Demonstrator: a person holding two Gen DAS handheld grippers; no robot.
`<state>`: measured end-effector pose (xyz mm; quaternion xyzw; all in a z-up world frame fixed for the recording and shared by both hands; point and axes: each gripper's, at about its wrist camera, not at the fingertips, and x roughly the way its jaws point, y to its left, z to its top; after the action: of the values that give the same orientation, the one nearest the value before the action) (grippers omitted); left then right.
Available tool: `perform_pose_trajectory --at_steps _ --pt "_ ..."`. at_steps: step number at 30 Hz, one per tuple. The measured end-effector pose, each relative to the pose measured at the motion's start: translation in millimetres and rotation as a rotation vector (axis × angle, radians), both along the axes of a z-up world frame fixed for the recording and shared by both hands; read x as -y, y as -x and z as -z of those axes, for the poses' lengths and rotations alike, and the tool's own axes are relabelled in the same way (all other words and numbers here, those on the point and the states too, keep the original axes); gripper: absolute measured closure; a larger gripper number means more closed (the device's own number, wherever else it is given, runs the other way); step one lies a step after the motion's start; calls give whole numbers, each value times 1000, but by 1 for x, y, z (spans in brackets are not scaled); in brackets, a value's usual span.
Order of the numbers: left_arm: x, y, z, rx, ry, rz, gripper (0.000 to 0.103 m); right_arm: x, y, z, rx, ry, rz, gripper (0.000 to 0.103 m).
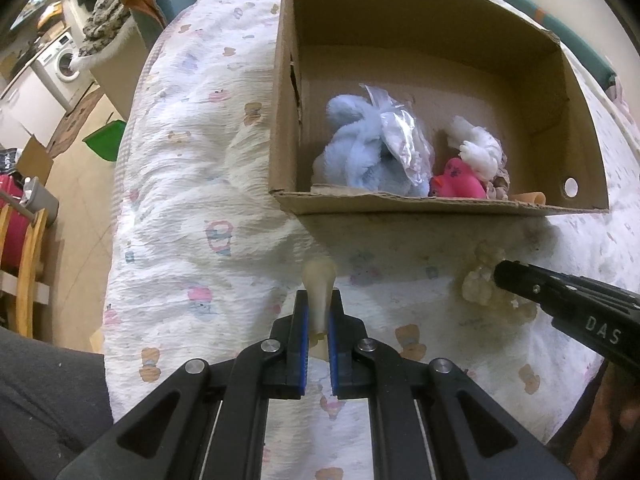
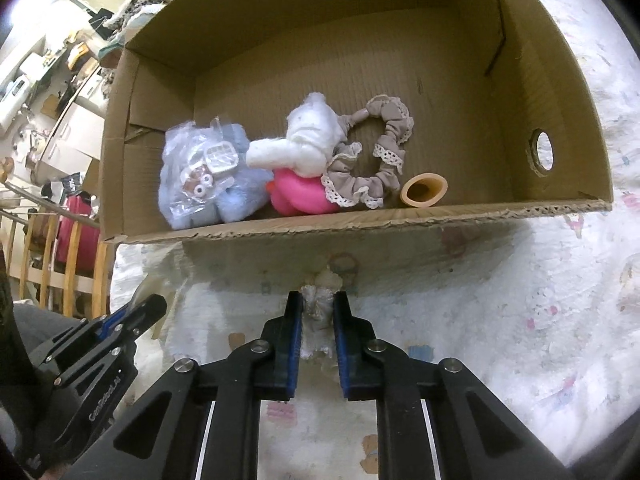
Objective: Organize soft objects
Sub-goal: 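Grasp the small beige item with left tool while right tool grasps cream scrunchie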
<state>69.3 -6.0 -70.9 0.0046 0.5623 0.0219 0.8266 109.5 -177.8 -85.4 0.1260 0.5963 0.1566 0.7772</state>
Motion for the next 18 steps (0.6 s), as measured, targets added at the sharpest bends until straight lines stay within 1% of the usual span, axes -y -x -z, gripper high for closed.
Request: perform_pose_trajectory --at_steps 8,18 --pt "-4 2 -3 15 -9 -8 95 5 10 -9 28 -2 -4 86" --pt "-6 11 -16 48 -5 -15 95 14 22 -23 70 -13 4 86"
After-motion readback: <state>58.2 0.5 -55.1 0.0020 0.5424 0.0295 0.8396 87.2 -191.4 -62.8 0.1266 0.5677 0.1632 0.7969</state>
